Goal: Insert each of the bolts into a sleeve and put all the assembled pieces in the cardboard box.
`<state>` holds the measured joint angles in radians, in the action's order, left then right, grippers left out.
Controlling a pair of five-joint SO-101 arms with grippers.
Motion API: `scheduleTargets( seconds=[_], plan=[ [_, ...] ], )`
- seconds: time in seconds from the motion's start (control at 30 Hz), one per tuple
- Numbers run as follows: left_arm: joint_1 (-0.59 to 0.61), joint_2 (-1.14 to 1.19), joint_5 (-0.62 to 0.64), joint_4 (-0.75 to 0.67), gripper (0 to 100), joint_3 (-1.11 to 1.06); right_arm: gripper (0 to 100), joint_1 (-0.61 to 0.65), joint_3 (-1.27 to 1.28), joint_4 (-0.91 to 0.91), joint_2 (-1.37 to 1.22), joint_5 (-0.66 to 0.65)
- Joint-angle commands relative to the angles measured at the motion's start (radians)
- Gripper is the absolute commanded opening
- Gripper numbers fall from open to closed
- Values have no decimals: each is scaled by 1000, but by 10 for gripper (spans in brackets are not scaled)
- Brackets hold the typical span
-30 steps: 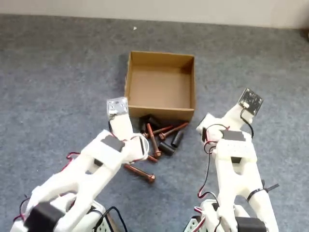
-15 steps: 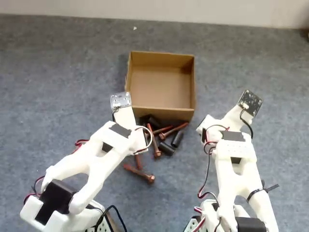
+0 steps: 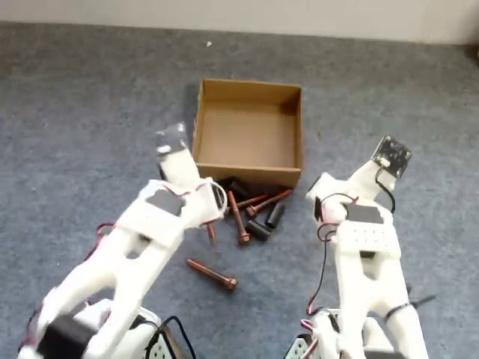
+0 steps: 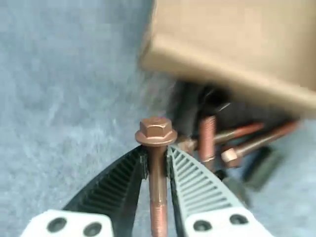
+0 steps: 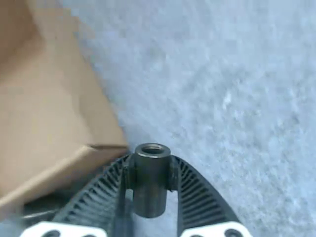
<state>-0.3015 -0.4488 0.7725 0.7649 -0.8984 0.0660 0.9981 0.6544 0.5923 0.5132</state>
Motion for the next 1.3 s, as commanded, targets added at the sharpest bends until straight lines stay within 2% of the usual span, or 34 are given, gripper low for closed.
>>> scheduleTargets(
  seconds=[0.0, 0.1, 0.27, 0.57, 0.73, 0.83, 1.03, 1.27],
  plan=[
    [47, -285, -137, 11, 5, 10, 4, 28, -2, -2, 216, -72],
    [77, -420, -218, 6, 5, 10, 4, 108, -5, 35, 334, -92],
    [107, -601, -339, 5, 5, 10, 4, 272, -4, 30, 452, -199],
    [165, -894, -347, 5, 5, 7, 4, 516, -4, 28, 575, -385],
    [166, -1046, -347, 9, 5, -5, 4, 642, 12, 28, 651, -434],
    [166, -1145, -347, 8, 5, -56, 4, 710, 85, 10, 722, -503],
    [162, -1333, -347, 6, 5, -168, 4, 786, 338, -176, 944, -700],
    [137, -1374, -339, 11, 5, -191, 4, 891, 473, -185, 1113, -727]
  ],
)
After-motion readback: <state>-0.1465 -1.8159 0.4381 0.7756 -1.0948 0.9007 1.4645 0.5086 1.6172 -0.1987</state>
